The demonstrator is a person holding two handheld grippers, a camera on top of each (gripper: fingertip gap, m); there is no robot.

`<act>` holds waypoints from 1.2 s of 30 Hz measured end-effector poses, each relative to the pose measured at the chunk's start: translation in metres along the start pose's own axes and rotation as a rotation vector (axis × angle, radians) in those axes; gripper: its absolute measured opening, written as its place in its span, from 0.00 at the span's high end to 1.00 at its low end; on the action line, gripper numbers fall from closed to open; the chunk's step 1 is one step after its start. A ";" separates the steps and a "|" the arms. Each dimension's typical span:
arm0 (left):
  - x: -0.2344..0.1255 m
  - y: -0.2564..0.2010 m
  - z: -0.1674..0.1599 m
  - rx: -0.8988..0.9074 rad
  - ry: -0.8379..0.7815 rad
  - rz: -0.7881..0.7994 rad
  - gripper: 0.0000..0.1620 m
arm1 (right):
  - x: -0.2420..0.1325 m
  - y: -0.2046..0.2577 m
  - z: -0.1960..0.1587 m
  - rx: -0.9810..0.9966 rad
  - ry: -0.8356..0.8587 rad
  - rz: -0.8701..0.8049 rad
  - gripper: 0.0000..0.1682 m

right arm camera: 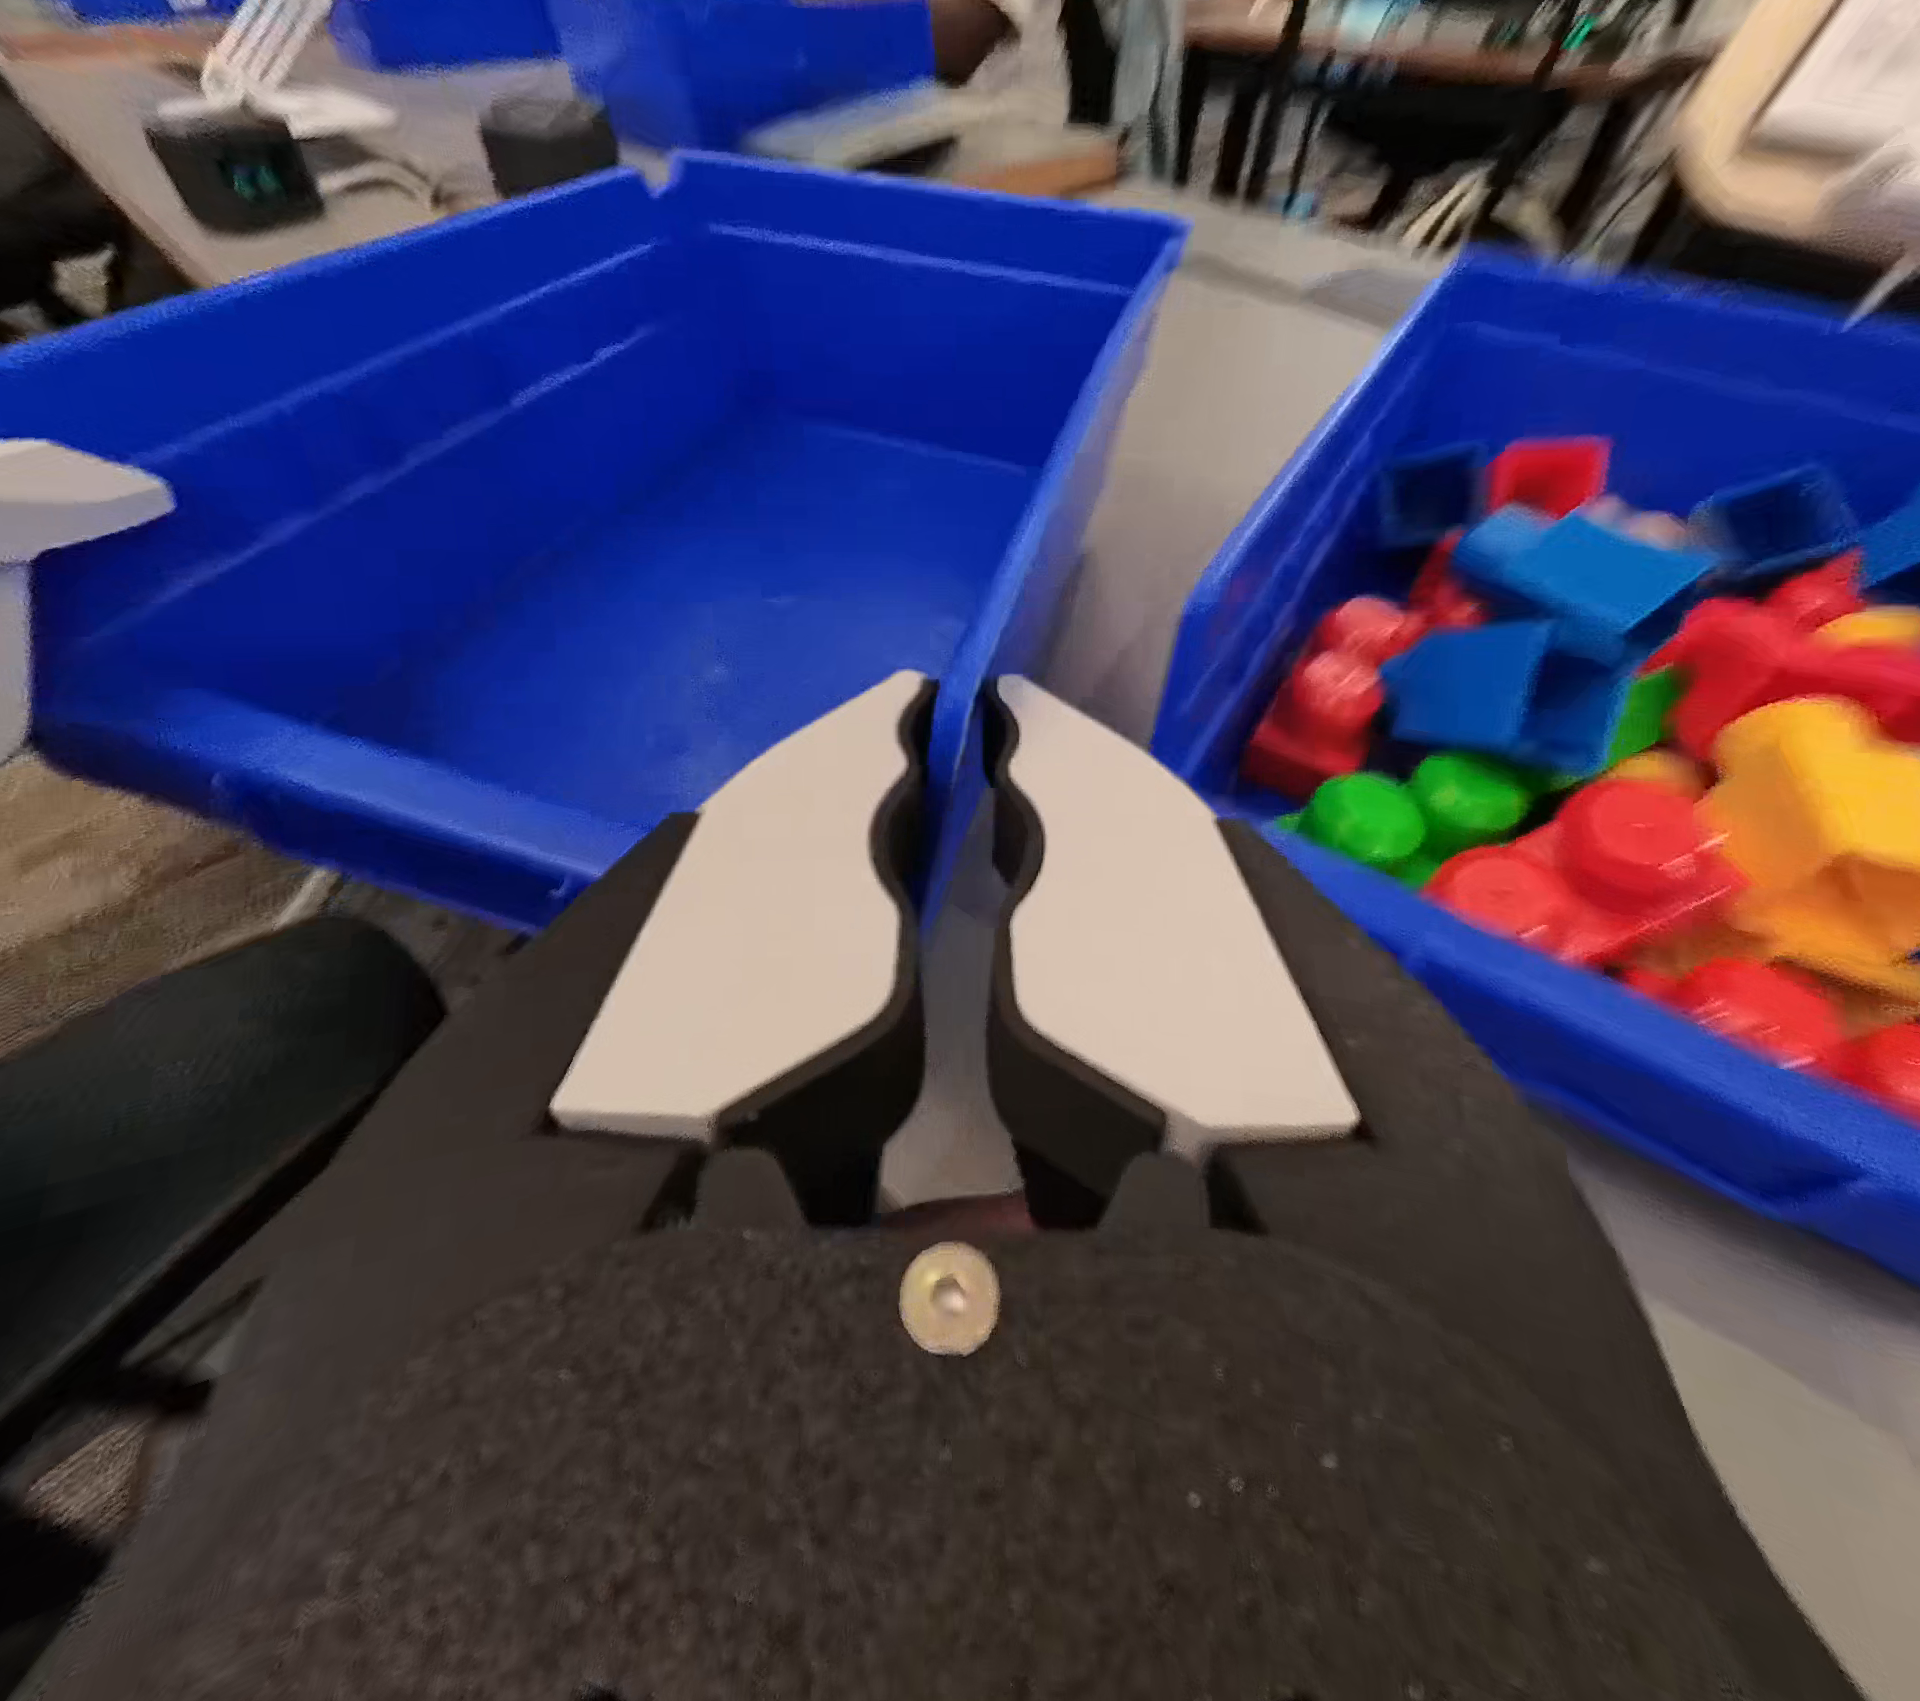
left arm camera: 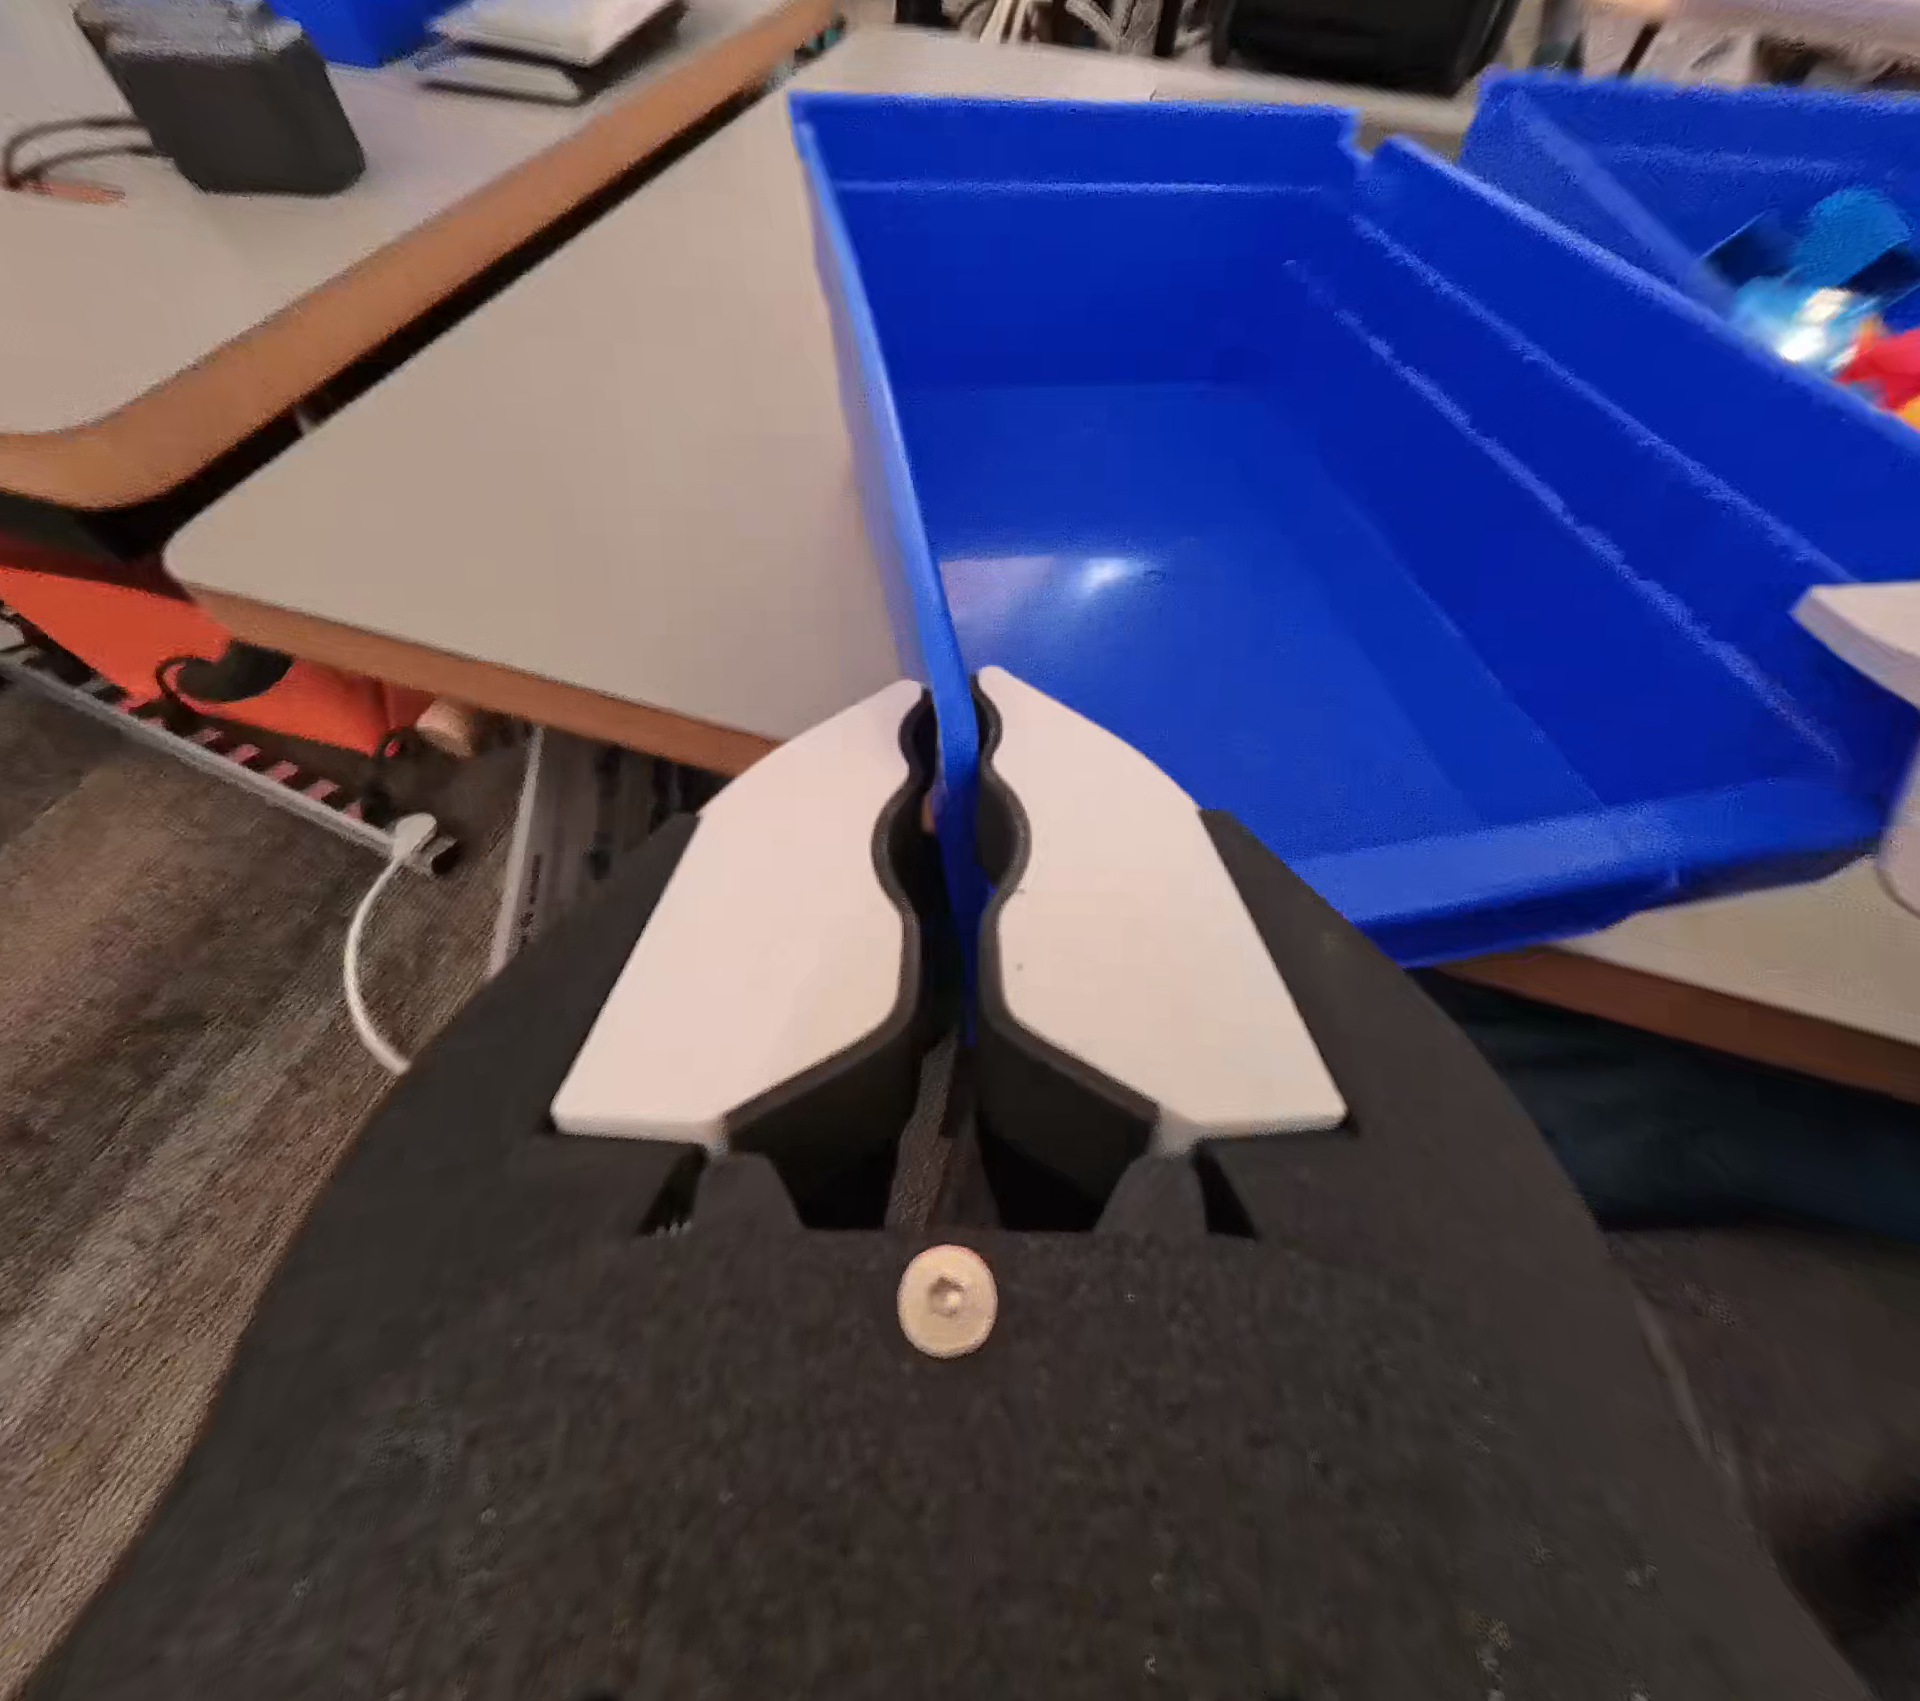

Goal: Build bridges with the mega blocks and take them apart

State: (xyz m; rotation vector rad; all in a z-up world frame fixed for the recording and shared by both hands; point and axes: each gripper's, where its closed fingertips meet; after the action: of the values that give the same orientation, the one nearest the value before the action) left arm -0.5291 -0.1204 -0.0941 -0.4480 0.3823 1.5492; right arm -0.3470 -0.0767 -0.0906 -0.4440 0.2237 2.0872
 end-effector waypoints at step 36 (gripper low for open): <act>0.088 -0.618 -0.020 0.527 0.028 -0.558 0.67 | -0.296 -0.524 -0.174 0.657 -0.048 -0.741 0.93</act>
State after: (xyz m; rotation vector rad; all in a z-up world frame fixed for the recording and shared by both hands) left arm 0.0881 -0.0367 -0.1347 -0.1396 0.6071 0.8563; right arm 0.2786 -0.0900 -0.1228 -0.0479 0.5919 1.2023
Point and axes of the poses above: each gripper's, where its closed fingertips meet, x out along the fingers, z out of its top, y = z × x across the jaws, and after that the axes turned 11 degrees about y, right-handed
